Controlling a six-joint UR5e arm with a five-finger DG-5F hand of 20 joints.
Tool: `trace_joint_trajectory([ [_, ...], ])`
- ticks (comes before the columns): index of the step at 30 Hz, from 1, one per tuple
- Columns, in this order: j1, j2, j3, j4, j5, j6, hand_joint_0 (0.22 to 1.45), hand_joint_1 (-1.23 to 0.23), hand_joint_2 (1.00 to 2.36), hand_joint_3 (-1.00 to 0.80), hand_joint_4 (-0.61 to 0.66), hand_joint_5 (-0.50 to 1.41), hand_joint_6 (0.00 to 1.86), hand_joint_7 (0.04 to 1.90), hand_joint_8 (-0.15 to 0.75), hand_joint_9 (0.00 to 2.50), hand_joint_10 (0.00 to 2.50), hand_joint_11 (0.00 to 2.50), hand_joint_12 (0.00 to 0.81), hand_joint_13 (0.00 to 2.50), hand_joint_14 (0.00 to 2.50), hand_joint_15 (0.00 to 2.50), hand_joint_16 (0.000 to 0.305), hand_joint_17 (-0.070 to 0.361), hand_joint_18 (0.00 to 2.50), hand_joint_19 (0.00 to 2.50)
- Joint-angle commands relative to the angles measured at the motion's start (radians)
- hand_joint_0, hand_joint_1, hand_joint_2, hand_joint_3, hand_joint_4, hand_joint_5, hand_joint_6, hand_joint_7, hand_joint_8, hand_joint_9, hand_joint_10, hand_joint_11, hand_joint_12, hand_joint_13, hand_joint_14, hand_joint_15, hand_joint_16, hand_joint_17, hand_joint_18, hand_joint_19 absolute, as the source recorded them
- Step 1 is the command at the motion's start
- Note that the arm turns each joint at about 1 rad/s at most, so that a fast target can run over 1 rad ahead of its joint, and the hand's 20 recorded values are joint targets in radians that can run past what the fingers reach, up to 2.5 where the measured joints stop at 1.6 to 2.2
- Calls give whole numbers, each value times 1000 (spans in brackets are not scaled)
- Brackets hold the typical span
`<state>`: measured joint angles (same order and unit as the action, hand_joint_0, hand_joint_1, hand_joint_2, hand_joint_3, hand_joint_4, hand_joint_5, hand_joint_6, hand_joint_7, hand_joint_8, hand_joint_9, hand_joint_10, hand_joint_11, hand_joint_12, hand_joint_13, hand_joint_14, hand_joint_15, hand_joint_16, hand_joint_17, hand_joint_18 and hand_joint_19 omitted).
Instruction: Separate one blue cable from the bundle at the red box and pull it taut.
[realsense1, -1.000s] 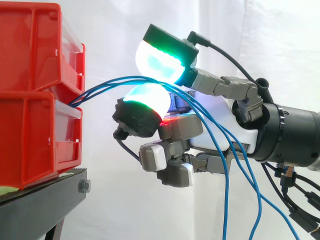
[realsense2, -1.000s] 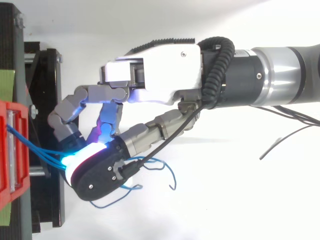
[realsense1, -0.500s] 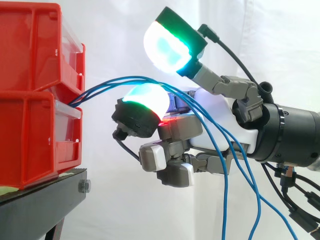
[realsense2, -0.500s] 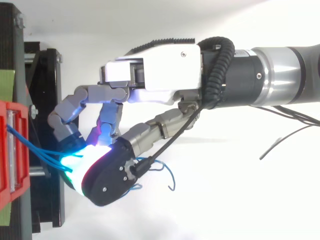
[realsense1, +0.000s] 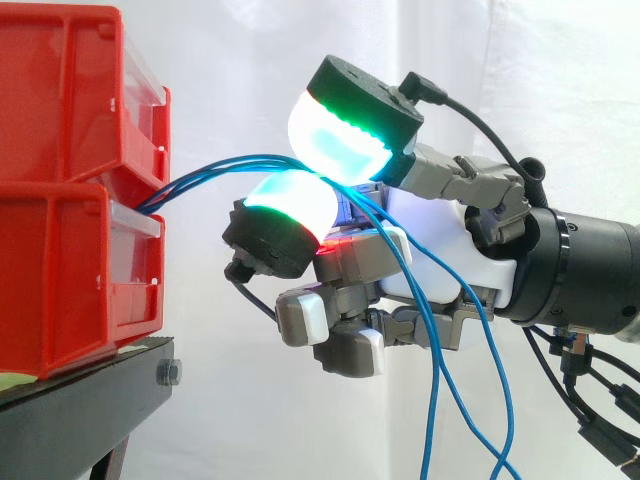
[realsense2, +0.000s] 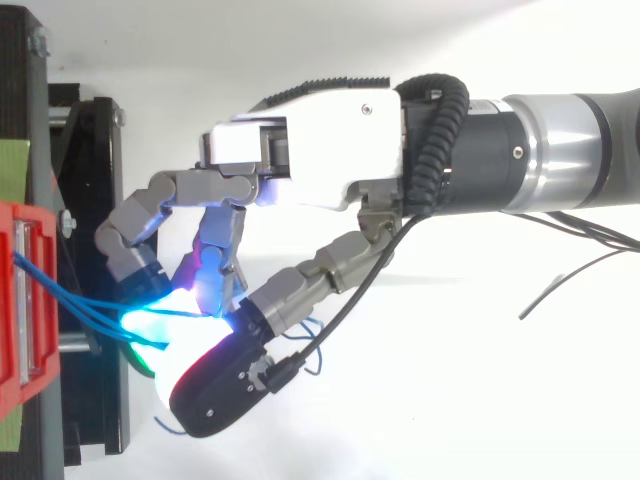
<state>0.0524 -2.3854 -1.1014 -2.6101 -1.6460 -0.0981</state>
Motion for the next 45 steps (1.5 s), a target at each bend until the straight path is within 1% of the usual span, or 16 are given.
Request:
trace_joint_trajectory([
  [1,1,0,0,1,0,0,730,-927,1026,-174,225,-197,882,1497,419,1075,22,1085,443,987,21,654,58,131,1090,744],
  [3,0,0,0,-1,0,0,770,-952,1021,-253,205,-195,887,1458,420,1082,22,1094,437,981,24,657,57,129,1079,728],
  [4,0,0,0,-1,0,0,815,-954,1010,-385,229,-182,892,1482,430,1099,22,1107,431,977,22,651,57,128,1062,721],
  [7,1,0,0,-2,0,0,843,-946,1000,-500,227,-175,897,1451,432,1117,23,1121,428,986,22,644,56,126,1061,715],
  [12,0,0,0,-1,0,0,791,-960,1000,-500,273,-157,904,1495,445,1169,24,1126,421,1007,23,638,56,126,1108,666],
  [16,0,0,-2,2,0,0,673,-992,1000,-500,216,-118,898,1588,429,1239,25,1145,417,1031,22,647,54,122,1120,692],
  [19,0,0,0,2,0,0,580,-986,1000,-500,212,-102,896,1543,425,1275,24,1138,417,1044,23,660,55,124,1128,713],
  [23,0,0,0,2,0,0,476,-881,1000,-500,166,-95,888,1378,444,1307,22,1099,447,1074,20,655,61,138,1180,719],
  [24,0,0,0,1,0,0,472,-856,1000,-500,158,-95,878,1369,446,1316,22,1095,447,1077,23,653,61,138,1185,733],
  [26,0,0,0,2,-2,0,465,-840,1000,-500,56,-96,857,1356,436,1336,21,1075,450,1096,22,665,61,138,1201,751],
  [29,0,0,0,2,-5,0,453,-818,1000,-500,-25,-98,844,1312,427,1364,20,1065,451,1108,21,666,62,139,1215,765],
  [32,0,0,2,2,-5,0,507,-639,1000,-500,-59,-93,827,1319,412,1388,23,1058,433,1111,23,662,58,130,1200,796],
  [34,0,0,0,2,-5,0,557,-582,1000,-500,-51,-91,814,1342,392,1385,24,1060,422,1104,21,680,55,123,1177,820],
  [38,0,0,0,1,-5,0,602,-621,1001,-500,-25,-91,795,1396,393,1370,26,1052,421,1106,23,690,54,122,1170,852],
  [41,0,0,2,2,-6,0,592,-692,1015,-323,19,-102,800,1412,399,1330,26,1072,430,1103,22,688,55,125,1174,844],
  [45,0,0,0,2,-6,0,595,-790,1021,-227,114,-138,835,1428,400,1237,26,1070,440,1063,23,680,57,127,1154,838],
])
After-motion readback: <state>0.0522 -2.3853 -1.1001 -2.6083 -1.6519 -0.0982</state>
